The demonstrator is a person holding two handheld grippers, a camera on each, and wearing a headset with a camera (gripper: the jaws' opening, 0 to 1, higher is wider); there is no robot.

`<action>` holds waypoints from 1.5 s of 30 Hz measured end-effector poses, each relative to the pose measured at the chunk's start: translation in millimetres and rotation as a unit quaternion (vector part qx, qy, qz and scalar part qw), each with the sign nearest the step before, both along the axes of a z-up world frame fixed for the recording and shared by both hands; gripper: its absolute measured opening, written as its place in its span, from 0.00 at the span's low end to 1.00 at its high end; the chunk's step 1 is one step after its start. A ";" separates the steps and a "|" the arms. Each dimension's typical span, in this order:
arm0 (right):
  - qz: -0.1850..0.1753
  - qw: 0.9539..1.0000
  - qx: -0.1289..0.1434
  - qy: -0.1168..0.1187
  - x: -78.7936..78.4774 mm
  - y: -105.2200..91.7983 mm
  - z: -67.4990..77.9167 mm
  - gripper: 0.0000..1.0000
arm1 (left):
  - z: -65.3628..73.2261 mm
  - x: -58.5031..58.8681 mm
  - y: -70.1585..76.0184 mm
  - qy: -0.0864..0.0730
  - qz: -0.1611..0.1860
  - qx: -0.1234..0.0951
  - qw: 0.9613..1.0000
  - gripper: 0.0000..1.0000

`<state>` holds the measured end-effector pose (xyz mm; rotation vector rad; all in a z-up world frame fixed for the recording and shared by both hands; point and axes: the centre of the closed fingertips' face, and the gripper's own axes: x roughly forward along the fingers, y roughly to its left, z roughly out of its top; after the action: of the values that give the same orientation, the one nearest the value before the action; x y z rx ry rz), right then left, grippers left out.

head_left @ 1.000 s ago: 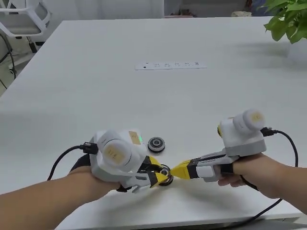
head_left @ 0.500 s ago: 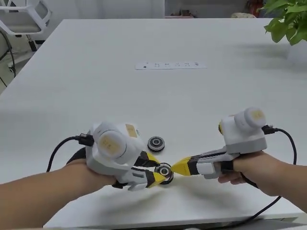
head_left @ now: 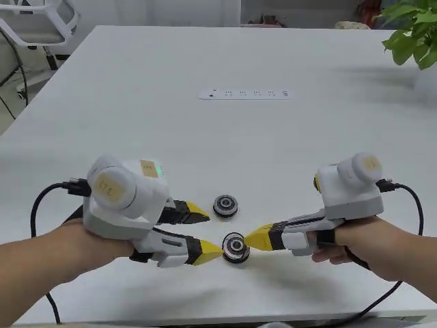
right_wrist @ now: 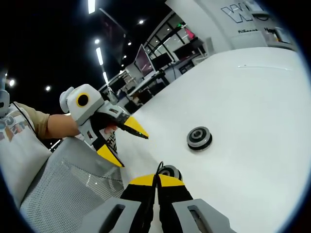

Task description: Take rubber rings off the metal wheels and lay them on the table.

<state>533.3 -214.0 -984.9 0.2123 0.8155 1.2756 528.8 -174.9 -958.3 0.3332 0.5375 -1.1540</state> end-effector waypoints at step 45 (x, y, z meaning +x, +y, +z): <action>0.009 1.000 -0.005 -0.011 15.5 66.4 -4.5 0.00 | 14.2 -11.8 66.4 -0.003 0.079 -0.024 0.997 0.59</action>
<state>548.9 -147.6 -989.5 0.1837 0.8065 1.2898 517.1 -108.5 -944.0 0.2474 0.5207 -1.0111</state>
